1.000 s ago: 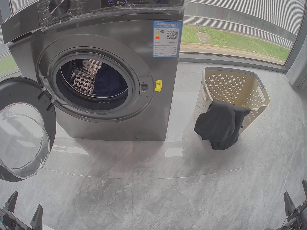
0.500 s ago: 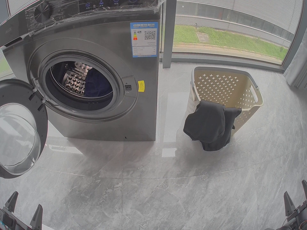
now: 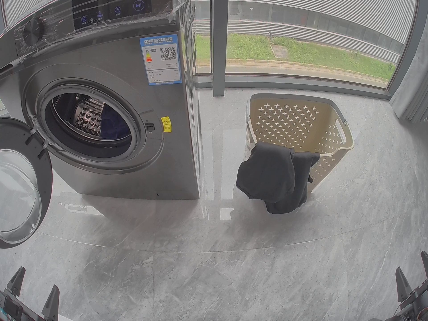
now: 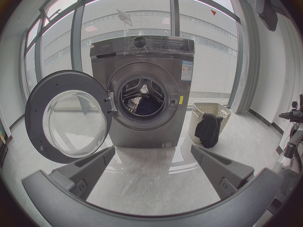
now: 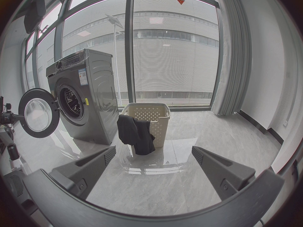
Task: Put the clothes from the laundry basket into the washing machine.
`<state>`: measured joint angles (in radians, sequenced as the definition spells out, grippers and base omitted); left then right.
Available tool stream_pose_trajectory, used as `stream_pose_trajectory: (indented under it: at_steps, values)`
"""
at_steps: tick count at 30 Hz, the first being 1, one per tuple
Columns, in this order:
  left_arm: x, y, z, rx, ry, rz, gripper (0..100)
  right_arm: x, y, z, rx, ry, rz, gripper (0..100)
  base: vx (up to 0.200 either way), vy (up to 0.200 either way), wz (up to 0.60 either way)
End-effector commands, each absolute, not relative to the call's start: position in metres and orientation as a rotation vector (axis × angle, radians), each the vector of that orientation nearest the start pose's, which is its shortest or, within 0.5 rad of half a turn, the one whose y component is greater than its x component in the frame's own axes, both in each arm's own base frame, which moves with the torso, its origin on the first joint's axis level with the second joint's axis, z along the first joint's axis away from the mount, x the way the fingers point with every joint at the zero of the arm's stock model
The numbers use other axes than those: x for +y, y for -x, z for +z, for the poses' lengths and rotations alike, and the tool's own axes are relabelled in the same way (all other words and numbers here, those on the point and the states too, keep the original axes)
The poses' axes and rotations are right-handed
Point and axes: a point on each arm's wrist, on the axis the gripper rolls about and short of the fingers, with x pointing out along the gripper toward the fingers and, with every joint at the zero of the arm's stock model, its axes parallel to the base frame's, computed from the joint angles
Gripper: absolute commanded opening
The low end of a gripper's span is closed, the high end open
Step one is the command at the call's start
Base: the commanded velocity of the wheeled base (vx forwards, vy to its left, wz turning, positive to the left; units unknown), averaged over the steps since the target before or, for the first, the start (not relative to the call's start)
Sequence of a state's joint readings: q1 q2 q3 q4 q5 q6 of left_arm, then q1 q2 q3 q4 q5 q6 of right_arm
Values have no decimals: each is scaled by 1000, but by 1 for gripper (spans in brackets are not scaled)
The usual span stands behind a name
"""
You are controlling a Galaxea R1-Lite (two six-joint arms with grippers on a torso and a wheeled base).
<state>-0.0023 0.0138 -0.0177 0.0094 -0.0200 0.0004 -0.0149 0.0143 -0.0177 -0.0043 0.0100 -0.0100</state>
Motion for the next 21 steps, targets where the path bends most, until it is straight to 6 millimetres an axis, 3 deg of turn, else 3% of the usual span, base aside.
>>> stream_pose_trajectory:
  at_steps: [1, 5, 11, 21]
  values:
    - [0, 22, 76, 14, -1, -21, 100, 1, 22, 76, 0, 11, -5, 100, 200, 0, 0]
    - [0, 23, 76, 12, -1, -21, 100, 1, 22, 76, 0, 11, -5, 100, 200, 0, 0]
    - [0, 22, 76, 14, -1, -21, 100, 1, 22, 76, 0, 11, -5, 100, 0, 0, 0]
    - [0, 23, 76, 12, -1, -21, 100, 1, 22, 76, 0, 11, -5, 100, 0, -200, 0]
